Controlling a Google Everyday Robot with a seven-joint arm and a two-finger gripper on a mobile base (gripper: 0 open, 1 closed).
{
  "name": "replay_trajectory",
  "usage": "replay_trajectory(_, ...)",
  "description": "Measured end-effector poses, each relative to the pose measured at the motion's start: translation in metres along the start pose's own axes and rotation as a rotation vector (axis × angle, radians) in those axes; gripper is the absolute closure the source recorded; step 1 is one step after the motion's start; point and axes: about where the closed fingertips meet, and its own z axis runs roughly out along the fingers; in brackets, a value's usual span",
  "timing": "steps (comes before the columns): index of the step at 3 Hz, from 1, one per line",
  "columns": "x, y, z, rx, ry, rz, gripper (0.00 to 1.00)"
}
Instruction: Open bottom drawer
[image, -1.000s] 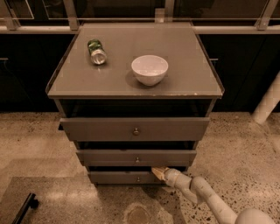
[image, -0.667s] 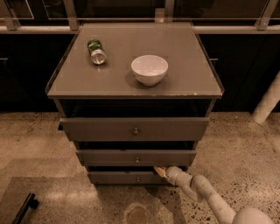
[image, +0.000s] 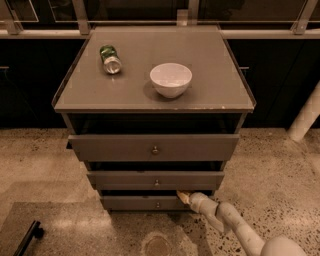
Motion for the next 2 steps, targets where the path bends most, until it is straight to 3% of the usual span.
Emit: replay_trajectory(2,-0.0031,-0.0053,0.0049,0.021,0.022,-0.002,1.00)
